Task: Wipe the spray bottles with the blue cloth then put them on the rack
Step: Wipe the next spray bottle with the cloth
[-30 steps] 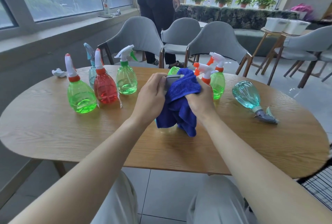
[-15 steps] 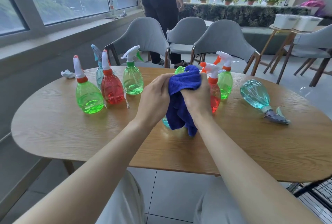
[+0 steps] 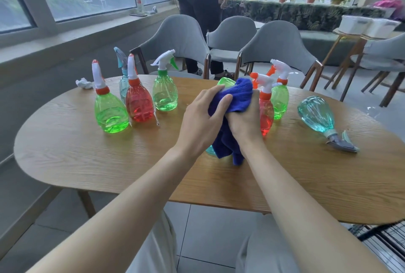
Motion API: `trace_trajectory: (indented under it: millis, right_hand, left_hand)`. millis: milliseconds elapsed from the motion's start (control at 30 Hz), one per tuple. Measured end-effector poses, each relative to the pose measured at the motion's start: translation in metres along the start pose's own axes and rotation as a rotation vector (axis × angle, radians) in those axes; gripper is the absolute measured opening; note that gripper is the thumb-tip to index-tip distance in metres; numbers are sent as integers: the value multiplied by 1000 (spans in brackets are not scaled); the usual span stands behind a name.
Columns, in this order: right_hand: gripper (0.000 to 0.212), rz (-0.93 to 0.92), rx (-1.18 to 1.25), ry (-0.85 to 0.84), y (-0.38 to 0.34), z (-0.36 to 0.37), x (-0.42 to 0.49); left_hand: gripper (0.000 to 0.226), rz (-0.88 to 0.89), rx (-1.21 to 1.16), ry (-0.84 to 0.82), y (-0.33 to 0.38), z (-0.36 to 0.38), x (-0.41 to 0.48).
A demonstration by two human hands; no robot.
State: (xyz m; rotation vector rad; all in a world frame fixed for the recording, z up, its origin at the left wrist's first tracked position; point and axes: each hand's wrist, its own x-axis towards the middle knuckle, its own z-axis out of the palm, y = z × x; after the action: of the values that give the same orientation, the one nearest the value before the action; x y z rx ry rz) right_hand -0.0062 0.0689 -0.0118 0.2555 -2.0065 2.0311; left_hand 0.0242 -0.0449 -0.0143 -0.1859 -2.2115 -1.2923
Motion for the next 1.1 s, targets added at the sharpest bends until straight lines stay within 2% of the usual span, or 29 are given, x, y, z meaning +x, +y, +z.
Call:
trace_trajectory:
  millis: [133, 300, 433, 567, 633, 733, 967, 1100]
  right_hand:
    - [35, -70, -66, 25, 6, 0, -2]
    - [39, -60, -73, -44, 11, -6, 1]
    - [32, 85, 102, -103, 8, -18, 4]
    - [13, 277, 350, 8, 7, -22, -2]
    - [18, 248, 278, 58, 7, -20, -4]
    - [11, 100, 61, 38, 4, -9, -6]
    - [37, -10, -100, 142, 1, 7, -9]
    - [52, -63, -164, 185, -1, 18, -14]
  left_hand:
    - [31, -44, -100, 16, -6, -2, 6]
    - [28, -23, -120, 34, -10, -7, 13]
    - [32, 32, -21, 9, -12, -11, 12]
    - [34, 7, -37, -3, -10, -11, 8]
    - [34, -30, -63, -6, -5, -10, 8]
    - [32, -69, -92, -8, -1, -9, 8]
    - [35, -136, -143, 16, 5, -13, 7]
    - [39, -161, -176, -37, 12, -17, 2]
